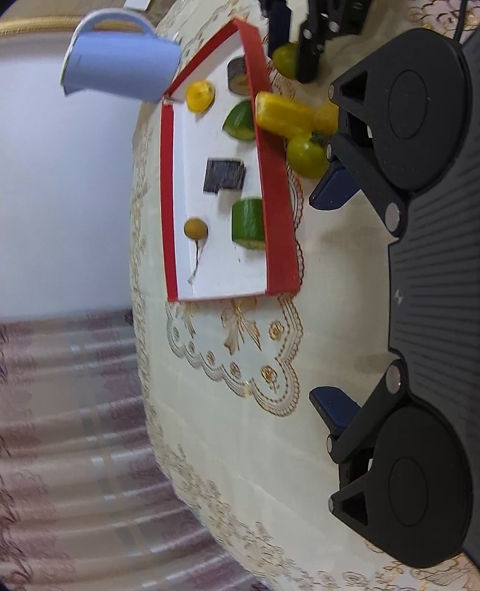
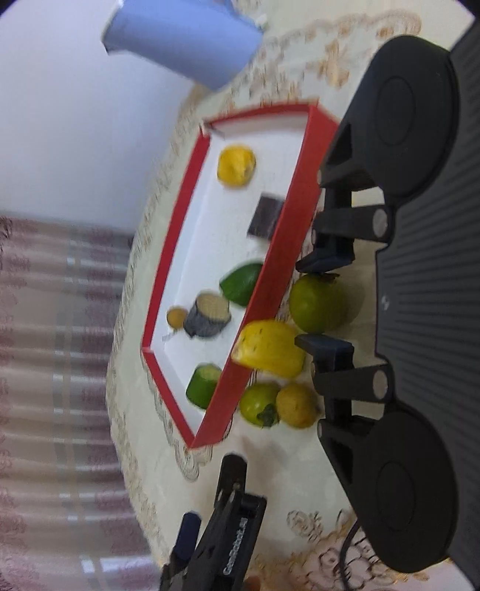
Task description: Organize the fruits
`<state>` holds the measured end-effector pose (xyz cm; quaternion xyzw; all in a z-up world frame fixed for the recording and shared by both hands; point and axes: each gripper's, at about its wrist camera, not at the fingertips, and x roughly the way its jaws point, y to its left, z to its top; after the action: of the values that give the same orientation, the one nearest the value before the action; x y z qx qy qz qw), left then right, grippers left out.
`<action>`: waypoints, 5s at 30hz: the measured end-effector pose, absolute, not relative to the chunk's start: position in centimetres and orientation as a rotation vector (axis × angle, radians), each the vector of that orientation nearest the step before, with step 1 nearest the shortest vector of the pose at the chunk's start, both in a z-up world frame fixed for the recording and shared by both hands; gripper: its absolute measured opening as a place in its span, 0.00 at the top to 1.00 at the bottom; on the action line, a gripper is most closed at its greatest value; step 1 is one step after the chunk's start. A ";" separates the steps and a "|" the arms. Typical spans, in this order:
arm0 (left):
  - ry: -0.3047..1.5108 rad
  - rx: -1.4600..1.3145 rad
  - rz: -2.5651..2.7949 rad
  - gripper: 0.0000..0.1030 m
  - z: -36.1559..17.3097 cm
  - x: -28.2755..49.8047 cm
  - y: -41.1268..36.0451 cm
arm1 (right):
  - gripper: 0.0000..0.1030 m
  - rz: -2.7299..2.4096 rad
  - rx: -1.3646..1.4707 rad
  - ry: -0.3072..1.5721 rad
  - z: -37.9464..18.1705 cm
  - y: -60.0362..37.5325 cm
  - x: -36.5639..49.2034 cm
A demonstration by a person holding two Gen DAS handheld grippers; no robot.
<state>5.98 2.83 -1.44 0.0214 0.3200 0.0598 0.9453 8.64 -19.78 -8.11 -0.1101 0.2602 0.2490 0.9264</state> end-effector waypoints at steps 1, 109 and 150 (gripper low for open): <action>0.648 0.049 0.100 0.01 -1.4 5.8 2.6 | 0.68 0.494 -0.209 0.534 -8.1 -20.5 8.4; 0.631 -0.023 0.018 0.06 -3.1 6.6 3.4 | 0.21 0.345 -0.132 0.508 -9.2 -23.6 7.3; 0.600 -0.038 0.035 0.67 -3.5 6.4 3.3 | 0.67 0.336 -0.127 0.561 -9.5 -23.6 8.1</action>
<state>6.40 3.28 -3.45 -0.0186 0.2955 0.0172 0.9550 8.12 -23.64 -9.51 -0.0623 0.2755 0.1651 0.9450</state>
